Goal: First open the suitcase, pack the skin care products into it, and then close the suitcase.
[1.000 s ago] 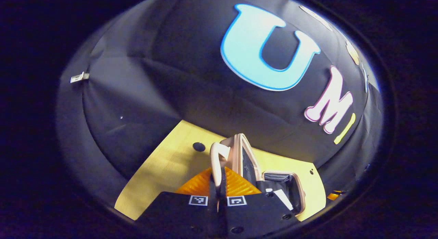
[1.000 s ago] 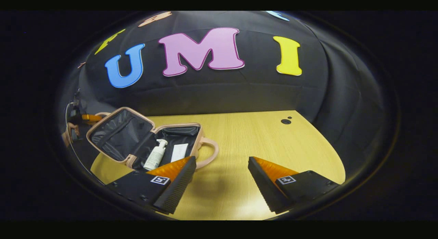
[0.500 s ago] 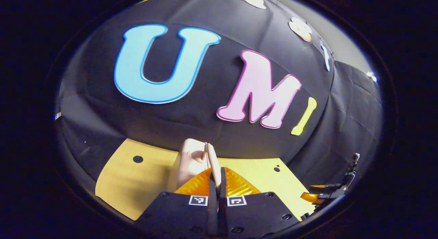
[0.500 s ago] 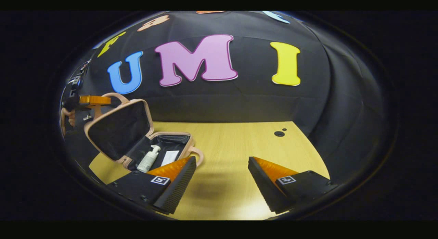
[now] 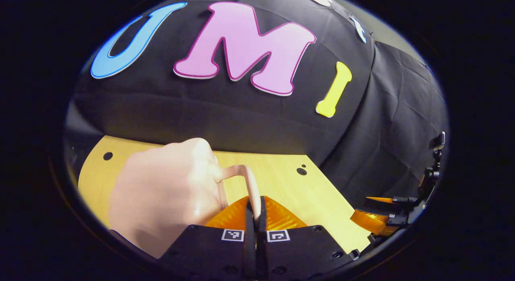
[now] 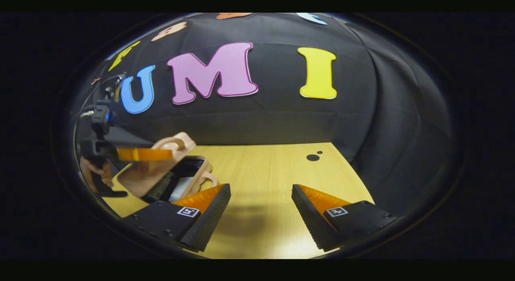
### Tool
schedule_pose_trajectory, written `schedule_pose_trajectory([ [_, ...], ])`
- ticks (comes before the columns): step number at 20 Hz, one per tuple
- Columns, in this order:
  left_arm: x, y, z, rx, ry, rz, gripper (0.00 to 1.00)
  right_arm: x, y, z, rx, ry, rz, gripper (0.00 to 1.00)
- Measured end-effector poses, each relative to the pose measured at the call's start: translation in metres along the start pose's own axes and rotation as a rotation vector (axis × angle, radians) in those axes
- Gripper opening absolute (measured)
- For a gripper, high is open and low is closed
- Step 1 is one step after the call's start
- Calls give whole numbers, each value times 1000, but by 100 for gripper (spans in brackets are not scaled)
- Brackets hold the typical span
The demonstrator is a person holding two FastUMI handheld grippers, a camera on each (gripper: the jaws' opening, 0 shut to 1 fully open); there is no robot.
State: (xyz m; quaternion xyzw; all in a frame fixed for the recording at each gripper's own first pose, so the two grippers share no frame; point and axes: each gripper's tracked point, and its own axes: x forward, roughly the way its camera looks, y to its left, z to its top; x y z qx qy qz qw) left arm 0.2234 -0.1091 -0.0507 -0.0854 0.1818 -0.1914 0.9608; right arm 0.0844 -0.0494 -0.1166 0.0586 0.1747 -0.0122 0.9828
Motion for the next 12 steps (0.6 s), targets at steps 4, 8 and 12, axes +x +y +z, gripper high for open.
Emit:
schedule_pose_trajectory([
  [4, 44, -7, -43, 114, 105, 90, 6, -2, -19, -7, -38, 3, -34, 97],
  [8, 64, -10, -67, 181, 204, 186, 8, -8, -23, -6, -25, -13, -55, 97],
  [12, 66, -34, -64, 83, 181, 129, 26, -20, -23, -3, -6, -16, -79, 97],
])
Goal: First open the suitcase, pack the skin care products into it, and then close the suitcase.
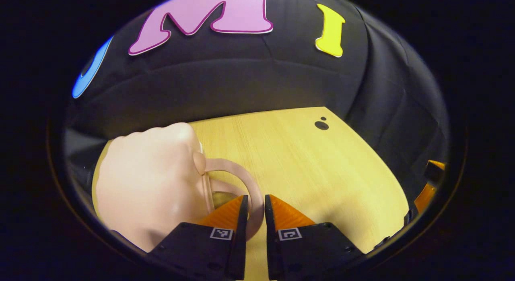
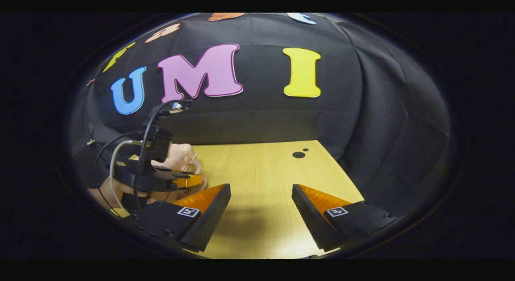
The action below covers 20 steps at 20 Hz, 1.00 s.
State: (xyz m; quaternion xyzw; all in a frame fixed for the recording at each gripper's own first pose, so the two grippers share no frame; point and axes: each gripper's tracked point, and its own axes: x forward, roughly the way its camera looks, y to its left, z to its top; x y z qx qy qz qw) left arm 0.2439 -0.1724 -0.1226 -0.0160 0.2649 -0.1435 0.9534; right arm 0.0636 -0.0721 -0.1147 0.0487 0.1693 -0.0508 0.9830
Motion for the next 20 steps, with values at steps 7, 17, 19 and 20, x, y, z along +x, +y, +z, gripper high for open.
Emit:
schedule_pose_trajectory([
  [7, -136, 14, 59, -64, -268, -18, 97, -50, 31, 42, -14, -63, 5, 97],
  [17, -368, 60, 100, 2, -603, 110, 96, -167, 124, 160, -35, -360, 104, 97],
  [19, -391, 63, 95, 65, -632, 142, 96, -195, 135, 165, -21, -393, 110, 97],
  [20, -402, 68, 92, 106, -652, 180, 96, -206, 140, 166, -20, -411, 109, 97],
])
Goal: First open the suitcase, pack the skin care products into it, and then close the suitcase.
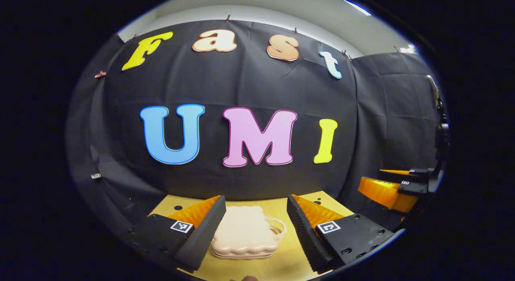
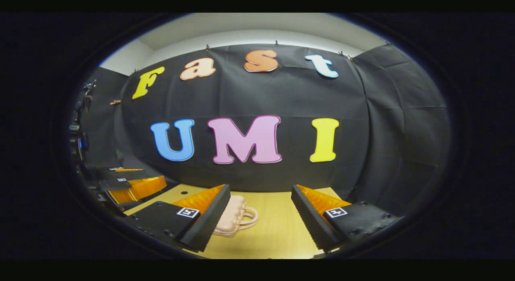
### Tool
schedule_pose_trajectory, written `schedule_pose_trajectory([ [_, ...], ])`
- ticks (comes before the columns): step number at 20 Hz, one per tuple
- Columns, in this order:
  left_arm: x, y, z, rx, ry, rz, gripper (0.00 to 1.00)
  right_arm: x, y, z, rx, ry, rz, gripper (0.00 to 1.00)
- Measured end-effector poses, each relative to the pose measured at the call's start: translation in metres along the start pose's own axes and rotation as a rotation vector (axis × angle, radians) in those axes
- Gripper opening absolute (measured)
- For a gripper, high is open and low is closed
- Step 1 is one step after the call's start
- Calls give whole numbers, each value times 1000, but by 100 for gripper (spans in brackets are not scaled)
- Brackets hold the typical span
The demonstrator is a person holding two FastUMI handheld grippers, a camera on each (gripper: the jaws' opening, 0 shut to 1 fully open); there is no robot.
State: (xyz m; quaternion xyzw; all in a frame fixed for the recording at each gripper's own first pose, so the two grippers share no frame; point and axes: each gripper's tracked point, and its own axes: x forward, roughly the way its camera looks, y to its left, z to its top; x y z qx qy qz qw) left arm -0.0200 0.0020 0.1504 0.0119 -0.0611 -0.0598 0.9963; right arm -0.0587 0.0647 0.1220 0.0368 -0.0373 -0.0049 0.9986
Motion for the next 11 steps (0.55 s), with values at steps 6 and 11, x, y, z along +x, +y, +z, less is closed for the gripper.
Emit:
schedule_pose_trajectory([
  [6, -67, -4, 12, 35, -93, 20, 96, -57, 27, -2, -7, 1, 27, 97],
  [11, -86, -9, 14, 53, -153, 77, 97, -66, 12, -13, 13, -11, 25, 91],
])
